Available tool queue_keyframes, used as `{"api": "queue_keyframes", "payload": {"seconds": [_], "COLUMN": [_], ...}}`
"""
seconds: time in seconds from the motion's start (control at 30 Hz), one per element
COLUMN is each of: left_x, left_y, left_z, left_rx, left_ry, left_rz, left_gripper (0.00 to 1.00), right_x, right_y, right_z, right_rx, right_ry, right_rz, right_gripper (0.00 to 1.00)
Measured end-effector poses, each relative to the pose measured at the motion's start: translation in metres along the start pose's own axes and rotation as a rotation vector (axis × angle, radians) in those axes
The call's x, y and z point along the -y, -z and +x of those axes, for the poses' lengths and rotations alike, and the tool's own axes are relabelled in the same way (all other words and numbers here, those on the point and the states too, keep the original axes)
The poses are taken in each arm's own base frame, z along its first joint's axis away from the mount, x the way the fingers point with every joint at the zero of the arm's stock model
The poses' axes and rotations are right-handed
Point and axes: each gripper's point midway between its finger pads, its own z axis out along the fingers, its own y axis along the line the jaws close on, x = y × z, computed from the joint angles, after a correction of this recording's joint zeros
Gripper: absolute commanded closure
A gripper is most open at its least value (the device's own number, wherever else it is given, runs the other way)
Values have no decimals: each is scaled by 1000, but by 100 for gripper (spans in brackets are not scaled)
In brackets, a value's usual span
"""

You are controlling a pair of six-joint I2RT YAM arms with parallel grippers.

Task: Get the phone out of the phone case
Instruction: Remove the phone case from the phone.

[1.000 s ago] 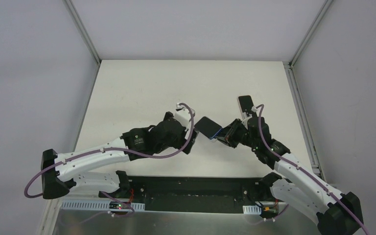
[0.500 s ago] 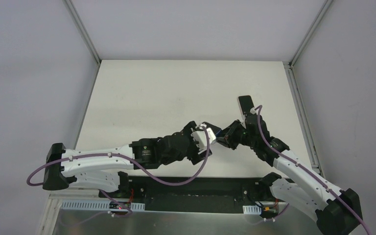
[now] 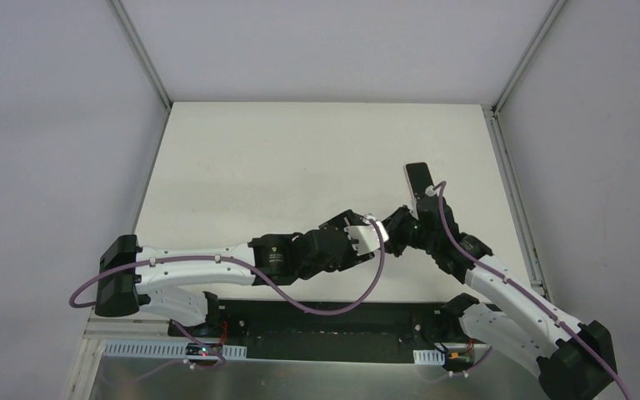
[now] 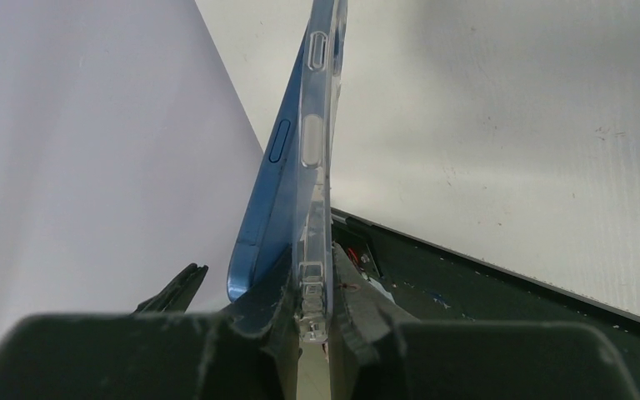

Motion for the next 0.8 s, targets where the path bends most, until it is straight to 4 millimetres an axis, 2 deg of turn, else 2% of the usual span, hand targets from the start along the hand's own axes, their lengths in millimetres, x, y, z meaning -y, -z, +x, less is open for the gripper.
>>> {"api": "queue_keyframes", "payload": {"seconds": [0.2,0.8], "left_x": [-2,-5], "left_y": [-5,-17], "left_z": [-6,-5], "left_rx": [3,-27], "left_ry": [10,12], "left_rz": [-8,-51], "left_gripper": [47,62], "right_x": [-3,-7], "right_y": [3,6], "right_z": [1,-6], "right_rx": [2,41], "right_ry": [-2,-14], "right_rz": [-14,-29], "right_gripper": [100,100]}}
